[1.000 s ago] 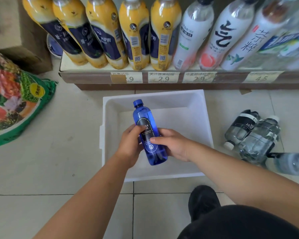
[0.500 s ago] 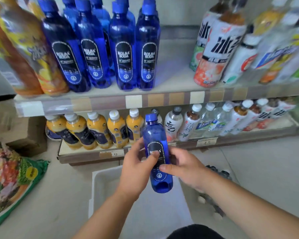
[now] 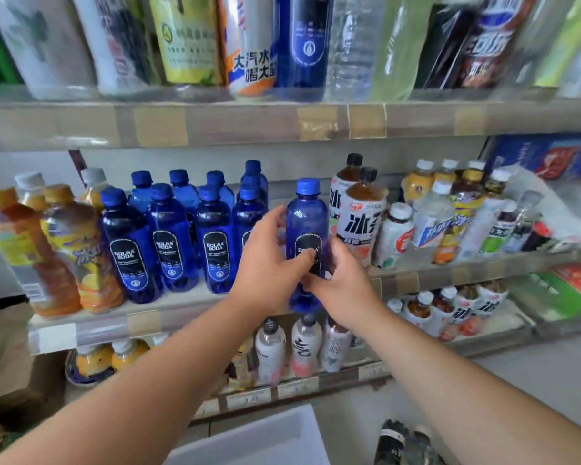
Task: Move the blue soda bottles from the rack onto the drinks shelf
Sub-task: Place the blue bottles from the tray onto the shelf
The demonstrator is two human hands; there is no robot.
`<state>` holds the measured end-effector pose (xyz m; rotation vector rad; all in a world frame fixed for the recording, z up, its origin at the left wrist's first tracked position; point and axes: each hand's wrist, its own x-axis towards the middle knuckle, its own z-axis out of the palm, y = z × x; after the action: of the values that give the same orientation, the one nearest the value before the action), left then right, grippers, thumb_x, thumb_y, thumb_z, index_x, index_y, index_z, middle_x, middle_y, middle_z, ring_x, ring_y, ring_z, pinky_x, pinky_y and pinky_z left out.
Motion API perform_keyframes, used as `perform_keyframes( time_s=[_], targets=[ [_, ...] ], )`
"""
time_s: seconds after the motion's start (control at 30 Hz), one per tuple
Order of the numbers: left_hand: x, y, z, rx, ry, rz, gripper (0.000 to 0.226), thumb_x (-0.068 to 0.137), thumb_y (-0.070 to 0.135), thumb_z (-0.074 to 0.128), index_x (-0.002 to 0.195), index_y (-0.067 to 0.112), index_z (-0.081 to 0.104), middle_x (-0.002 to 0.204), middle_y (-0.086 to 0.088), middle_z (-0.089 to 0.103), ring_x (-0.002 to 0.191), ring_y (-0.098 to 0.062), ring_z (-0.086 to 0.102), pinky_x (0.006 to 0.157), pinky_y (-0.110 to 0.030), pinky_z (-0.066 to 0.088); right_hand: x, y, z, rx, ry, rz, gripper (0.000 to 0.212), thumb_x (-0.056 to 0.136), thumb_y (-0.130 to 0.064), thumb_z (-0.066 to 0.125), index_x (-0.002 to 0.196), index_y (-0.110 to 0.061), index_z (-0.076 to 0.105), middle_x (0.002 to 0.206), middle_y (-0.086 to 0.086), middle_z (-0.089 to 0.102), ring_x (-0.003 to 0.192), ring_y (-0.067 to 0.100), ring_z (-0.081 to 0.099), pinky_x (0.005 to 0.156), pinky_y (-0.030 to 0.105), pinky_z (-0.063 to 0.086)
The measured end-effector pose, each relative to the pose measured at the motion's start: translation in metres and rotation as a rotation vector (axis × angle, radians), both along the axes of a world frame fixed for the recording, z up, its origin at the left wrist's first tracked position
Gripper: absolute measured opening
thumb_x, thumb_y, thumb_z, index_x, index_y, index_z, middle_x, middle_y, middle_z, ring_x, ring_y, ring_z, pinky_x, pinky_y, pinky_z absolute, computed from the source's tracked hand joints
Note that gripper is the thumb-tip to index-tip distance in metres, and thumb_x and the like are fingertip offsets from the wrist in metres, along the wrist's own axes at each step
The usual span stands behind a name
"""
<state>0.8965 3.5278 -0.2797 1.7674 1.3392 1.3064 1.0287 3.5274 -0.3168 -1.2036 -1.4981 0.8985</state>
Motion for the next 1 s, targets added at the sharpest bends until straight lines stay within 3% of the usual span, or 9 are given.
perform_keyframes(
  time_s=[0.1, 0.17, 0.27, 0.37, 0.47, 0.57, 0.73, 0.9, 1.0],
  targets=[
    [0.003, 0.022, 0.029, 0.082, 0.217, 0.07, 0.08, 0.082, 0.02, 0.07, 0.15, 0.021, 0.028, 0.14, 0.001, 0.046, 0.127, -0.014, 0.048, 0.103, -0.022, 0.036, -0.002, 0.021, 0.002, -0.017, -0.031, 0.002, 0.047, 0.081, -0.008, 0.073, 0.113, -0.035, 0.054, 0.107, -0.012, 0.07, 0.101, -0.004, 0.065, 0.097, 0.032, 0.052],
    [0.007, 0.037, 0.047, 0.155, 0.428, 0.096, 0.072, 0.087, 0.019, 0.066, 0.149, 0.019, 0.031, 0.141, -0.006, 0.044, 0.129, -0.022, 0.044, 0.095, -0.017, 0.029, -0.001, 0.035, 0.003, 0.0, -0.033, 0.017, 0.045, 0.085, -0.001, 0.067, 0.116, -0.029, 0.052, 0.104, -0.011, 0.067, 0.09, -0.015, 0.061, 0.084, 0.014, 0.049],
    [0.017, 0.056, 0.064, 0.201, 0.701, 0.121, 0.059, 0.088, 0.018, 0.062, 0.143, 0.015, 0.041, 0.132, -0.012, 0.05, 0.119, -0.031, 0.05, 0.083, -0.024, 0.035, 0.0, 0.052, 0.003, -0.016, -0.064, -0.002, 0.047, 0.087, -0.006, 0.065, 0.127, -0.024, 0.047, 0.094, -0.02, 0.06, 0.079, -0.02, 0.057, 0.063, -0.001, 0.041],
    [0.025, 0.07, 0.073, 0.198, 0.881, 0.14, 0.038, 0.086, 0.017, 0.062, 0.122, 0.009, 0.053, 0.112, -0.013, 0.053, 0.098, -0.036, 0.058, 0.067, -0.033, 0.038, 0.0, 0.069, -0.001, -0.025, -0.107, -0.045, 0.05, 0.085, -0.009, 0.066, 0.13, -0.022, 0.046, 0.096, -0.014, 0.061, 0.085, -0.004, 0.059, 0.069, 0.006, 0.043],
    [0.031, 0.088, 0.077, 0.161, 0.982, 0.145, 0.031, 0.087, 0.018, 0.063, 0.114, 0.005, 0.054, 0.099, -0.01, 0.046, 0.089, -0.033, 0.058, 0.063, -0.033, 0.036, -0.001, 0.091, -0.005, -0.036, -0.147, -0.081, 0.054, 0.085, -0.011, 0.067, 0.133, -0.023, 0.045, 0.111, -0.004, 0.065, 0.1, 0.014, 0.061, 0.085, 0.029, 0.049],
    [0.037, 0.106, 0.08, 0.105, 1.099, 0.157, 0.032, 0.089, 0.023, 0.064, 0.113, 0.006, 0.053, 0.102, -0.011, 0.044, 0.088, -0.031, 0.053, 0.065, -0.034, 0.036, -0.002, 0.111, -0.008, -0.078, -0.171, -0.075, 0.053, 0.088, -0.012, 0.066, 0.134, -0.02, 0.042, 0.118, 0.002, 0.063, 0.1, 0.019, 0.058, 0.083, 0.028, 0.041],
    [0.037, 0.136, 0.088, 0.149, 1.292, 0.209, 0.035, 0.088, 0.03, 0.066, 0.114, 0.008, 0.059, 0.114, -0.015, 0.058, 0.1, -0.032, 0.058, 0.074, -0.035, 0.044, -0.007, 0.142, -0.003, -0.091, -0.171, -0.032, 0.045, 0.092, -0.009, 0.061, 0.13, -0.014, 0.038, 0.106, 0.0, 0.053, 0.097, 0.022, 0.054, 0.08, 0.029, 0.04],
    [0.042, 0.157, 0.085, 0.105, 1.484, 0.324, 0.017, 0.089, 0.031, 0.064, 0.092, 0.014, 0.061, 0.075, -0.004, 0.05, 0.08, -0.028, 0.053, 0.073, -0.034, 0.037, -0.018, 0.171, -0.013, -0.096, -0.215, -0.038, 0.042, 0.091, -0.008, 0.059, 0.127, -0.014, 0.037, 0.11, 0.004, 0.057, 0.102, 0.025, 0.056, 0.083, 0.034, 0.043],
    [0.041, 0.169, 0.081, 0.074, 1.507, 0.357, 0.024, 0.09, 0.031, 0.064, 0.08, 0.014, 0.05, 0.068, -0.002, 0.041, 0.08, -0.027, 0.048, 0.077, -0.035, 0.033, -0.022, 0.184, -0.021, -0.09, -0.231, -0.03, 0.045, 0.091, -0.01, 0.059, 0.129, -0.015, 0.037, 0.118, 0.007, 0.059, 0.107, 0.027, 0.057, 0.09, 0.036, 0.044]
  ],
)
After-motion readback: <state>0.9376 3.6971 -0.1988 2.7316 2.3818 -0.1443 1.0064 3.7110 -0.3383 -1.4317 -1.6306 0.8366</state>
